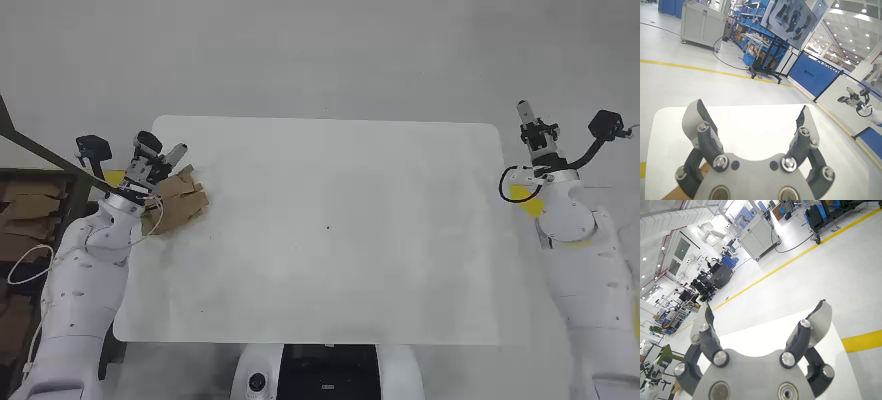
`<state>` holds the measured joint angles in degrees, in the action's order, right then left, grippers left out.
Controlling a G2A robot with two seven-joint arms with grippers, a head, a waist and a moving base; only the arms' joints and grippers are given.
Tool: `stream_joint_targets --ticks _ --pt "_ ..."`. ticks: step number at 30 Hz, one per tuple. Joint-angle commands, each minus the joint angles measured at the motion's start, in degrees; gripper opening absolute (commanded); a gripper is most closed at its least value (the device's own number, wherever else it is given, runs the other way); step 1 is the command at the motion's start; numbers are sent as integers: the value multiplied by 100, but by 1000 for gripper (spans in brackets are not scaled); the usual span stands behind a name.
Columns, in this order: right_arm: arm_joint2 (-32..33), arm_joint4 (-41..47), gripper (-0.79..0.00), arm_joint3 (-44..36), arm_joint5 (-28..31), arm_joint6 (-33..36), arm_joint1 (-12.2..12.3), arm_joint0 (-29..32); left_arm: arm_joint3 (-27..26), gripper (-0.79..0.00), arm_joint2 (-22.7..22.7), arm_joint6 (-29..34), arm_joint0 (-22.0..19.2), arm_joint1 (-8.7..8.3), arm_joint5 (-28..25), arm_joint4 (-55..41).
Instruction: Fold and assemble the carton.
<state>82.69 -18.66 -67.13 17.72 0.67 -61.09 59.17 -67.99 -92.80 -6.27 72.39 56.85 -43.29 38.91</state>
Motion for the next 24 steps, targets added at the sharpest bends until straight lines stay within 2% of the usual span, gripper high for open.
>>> stream_joint_targets --ticks 1,15,18,24 --pt "0 0 -1 0 0 0 0 0 0 -1 0 0 0 0 0 0" --pt "0 0 0 0 0 0 0 0 -48 0 -33 141 52 0 91 -162" --pt "0 0 0 0 0 0 0 0 -75 0 -186 737 145 -28 59 -911" --pt "0 0 0 0 0 0 0 0 -346 0 -776 2497 497 -159 305 -2992"
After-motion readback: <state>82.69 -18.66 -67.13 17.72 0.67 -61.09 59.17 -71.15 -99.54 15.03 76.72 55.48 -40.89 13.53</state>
